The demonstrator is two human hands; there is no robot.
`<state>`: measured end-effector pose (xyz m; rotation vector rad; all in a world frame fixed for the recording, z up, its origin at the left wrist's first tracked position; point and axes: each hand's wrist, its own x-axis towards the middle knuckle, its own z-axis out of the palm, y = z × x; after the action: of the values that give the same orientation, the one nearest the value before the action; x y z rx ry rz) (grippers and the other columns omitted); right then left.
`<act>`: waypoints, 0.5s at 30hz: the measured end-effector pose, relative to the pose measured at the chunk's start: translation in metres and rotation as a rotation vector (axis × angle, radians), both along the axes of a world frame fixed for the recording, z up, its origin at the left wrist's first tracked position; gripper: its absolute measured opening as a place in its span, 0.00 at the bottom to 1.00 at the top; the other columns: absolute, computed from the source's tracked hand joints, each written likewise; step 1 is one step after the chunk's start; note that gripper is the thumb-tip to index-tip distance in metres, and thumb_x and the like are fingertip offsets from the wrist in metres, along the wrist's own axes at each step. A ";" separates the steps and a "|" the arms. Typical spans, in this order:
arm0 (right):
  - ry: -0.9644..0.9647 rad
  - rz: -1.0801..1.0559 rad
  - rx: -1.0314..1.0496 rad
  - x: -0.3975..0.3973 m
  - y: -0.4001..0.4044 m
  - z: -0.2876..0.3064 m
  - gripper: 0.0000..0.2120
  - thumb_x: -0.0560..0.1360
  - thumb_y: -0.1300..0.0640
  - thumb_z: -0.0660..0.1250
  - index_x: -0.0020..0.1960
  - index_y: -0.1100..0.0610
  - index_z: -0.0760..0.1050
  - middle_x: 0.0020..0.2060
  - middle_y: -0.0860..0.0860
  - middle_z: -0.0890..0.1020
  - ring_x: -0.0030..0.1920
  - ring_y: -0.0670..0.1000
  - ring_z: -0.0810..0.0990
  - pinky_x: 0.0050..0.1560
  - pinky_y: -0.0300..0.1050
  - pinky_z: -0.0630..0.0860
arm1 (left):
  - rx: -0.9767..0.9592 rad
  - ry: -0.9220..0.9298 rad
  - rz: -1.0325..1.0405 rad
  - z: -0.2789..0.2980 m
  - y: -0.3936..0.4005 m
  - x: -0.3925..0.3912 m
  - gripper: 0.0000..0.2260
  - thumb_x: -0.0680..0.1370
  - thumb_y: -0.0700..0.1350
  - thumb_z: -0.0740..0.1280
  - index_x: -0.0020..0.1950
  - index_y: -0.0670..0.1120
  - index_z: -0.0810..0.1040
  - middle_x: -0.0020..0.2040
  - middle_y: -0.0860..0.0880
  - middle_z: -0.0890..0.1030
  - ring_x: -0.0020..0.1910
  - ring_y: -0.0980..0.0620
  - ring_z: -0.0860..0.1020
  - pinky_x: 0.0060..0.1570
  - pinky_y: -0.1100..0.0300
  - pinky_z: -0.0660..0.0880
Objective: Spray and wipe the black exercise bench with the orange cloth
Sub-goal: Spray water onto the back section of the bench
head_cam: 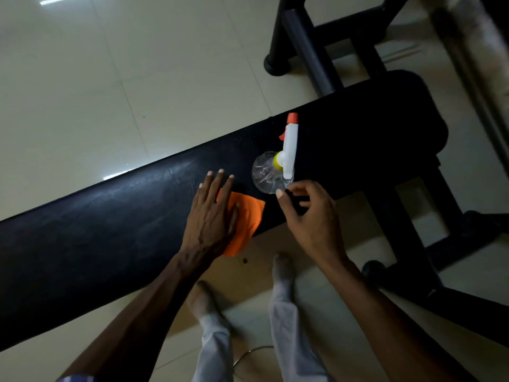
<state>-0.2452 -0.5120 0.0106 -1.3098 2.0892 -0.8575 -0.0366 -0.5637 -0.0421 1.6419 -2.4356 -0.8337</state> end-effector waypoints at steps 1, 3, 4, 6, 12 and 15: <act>-0.014 -0.012 0.004 -0.005 -0.005 0.000 0.16 0.77 0.43 0.75 0.56 0.52 0.79 0.53 0.46 0.82 0.55 0.46 0.82 0.56 0.52 0.82 | 0.010 -0.012 -0.005 0.000 -0.002 -0.006 0.28 0.85 0.47 0.62 0.83 0.43 0.60 0.85 0.41 0.58 0.85 0.41 0.52 0.83 0.42 0.54; -0.057 -0.011 0.007 -0.010 -0.018 0.001 0.26 0.72 0.38 0.78 0.63 0.50 0.76 0.59 0.45 0.80 0.60 0.44 0.79 0.60 0.43 0.80 | 0.043 -0.043 0.000 -0.001 -0.006 -0.015 0.28 0.85 0.48 0.62 0.84 0.44 0.60 0.85 0.43 0.57 0.85 0.42 0.52 0.84 0.46 0.52; -0.097 0.007 -0.003 -0.010 -0.026 0.002 0.31 0.71 0.38 0.79 0.68 0.50 0.74 0.63 0.46 0.78 0.64 0.44 0.77 0.63 0.40 0.78 | 0.061 -0.064 0.006 -0.002 -0.007 -0.019 0.28 0.85 0.48 0.61 0.84 0.45 0.59 0.85 0.44 0.57 0.85 0.43 0.52 0.84 0.46 0.51; -0.149 0.078 -0.048 -0.007 -0.045 0.003 0.40 0.70 0.42 0.82 0.75 0.54 0.71 0.69 0.51 0.76 0.69 0.47 0.76 0.67 0.37 0.75 | 0.088 -0.105 0.009 -0.002 -0.009 -0.022 0.28 0.85 0.50 0.61 0.84 0.46 0.59 0.85 0.45 0.56 0.85 0.43 0.51 0.84 0.45 0.52; -0.212 0.157 -0.202 0.012 -0.099 0.000 0.19 0.81 0.56 0.72 0.66 0.66 0.74 0.59 0.59 0.82 0.58 0.59 0.85 0.61 0.60 0.82 | 0.106 -0.124 0.030 0.002 -0.013 -0.026 0.28 0.83 0.48 0.64 0.82 0.47 0.63 0.84 0.45 0.58 0.85 0.43 0.53 0.83 0.46 0.52; -0.397 0.062 -0.213 0.002 -0.114 0.001 0.07 0.81 0.52 0.70 0.54 0.56 0.78 0.45 0.50 0.86 0.43 0.54 0.87 0.48 0.54 0.84 | 0.097 -0.131 0.044 0.004 -0.013 -0.029 0.26 0.83 0.47 0.63 0.81 0.47 0.65 0.83 0.45 0.61 0.84 0.43 0.54 0.83 0.46 0.53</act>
<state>-0.2437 -0.6261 0.0120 -1.1840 1.6775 -1.2272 -0.0657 -0.5769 -0.0383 1.8330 -2.4698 -0.8766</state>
